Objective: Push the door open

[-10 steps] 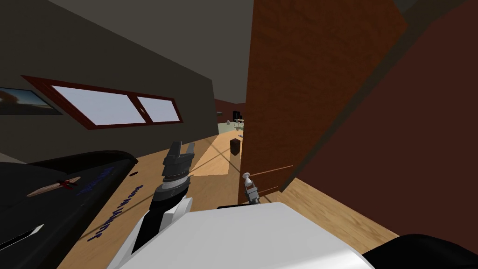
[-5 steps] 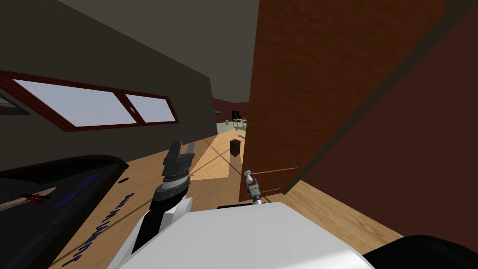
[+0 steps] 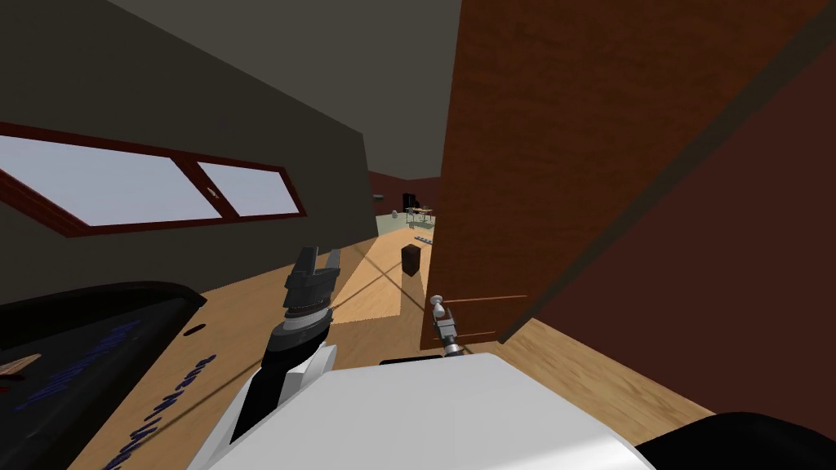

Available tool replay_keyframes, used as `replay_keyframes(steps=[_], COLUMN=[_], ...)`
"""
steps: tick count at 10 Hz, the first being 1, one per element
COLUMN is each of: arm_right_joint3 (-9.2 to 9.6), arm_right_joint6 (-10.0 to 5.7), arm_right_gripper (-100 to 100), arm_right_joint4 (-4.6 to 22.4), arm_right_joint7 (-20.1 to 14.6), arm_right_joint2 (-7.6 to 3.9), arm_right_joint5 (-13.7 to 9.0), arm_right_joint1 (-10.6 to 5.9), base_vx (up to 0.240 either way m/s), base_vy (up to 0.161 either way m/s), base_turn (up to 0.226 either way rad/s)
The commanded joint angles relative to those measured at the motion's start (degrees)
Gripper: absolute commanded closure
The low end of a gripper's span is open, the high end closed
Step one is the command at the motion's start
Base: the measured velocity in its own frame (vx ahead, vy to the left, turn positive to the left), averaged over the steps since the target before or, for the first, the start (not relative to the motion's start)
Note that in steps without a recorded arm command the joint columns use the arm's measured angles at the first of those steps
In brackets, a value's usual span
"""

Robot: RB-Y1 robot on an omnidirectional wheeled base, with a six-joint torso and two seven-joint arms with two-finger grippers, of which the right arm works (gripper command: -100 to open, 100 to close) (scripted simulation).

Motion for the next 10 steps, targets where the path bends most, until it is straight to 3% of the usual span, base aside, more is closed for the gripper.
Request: replay_keyframes(steps=[1, 8, 9, 10], arm_right_joint3=[-1.95, -5.83, -5.51, -6.74], arm_right_joint6=[-0.65, -0.02, -0.24, -0.34], arm_right_gripper=[100, 100, 100, 100], arm_right_joint4=[0.6, 2.0, 2.8, 2.7], arm_right_joint7=[0.6, 2.6, 2.5, 2.9], arm_right_joint2=[0.37, 3.38, 3.23, 1.55], arm_right_joint5=[-1.2, -4.3, -4.1, -4.9], arm_right_joint1=[-1.01, -3.33, -3.16, -3.61], base_vx=[0.150, 0.182, 0.103, 0.141], base_vy=[0.108, 0.095, 0.024, 0.043], base_turn=[-0.039, -0.064, -0.017, -0.049])
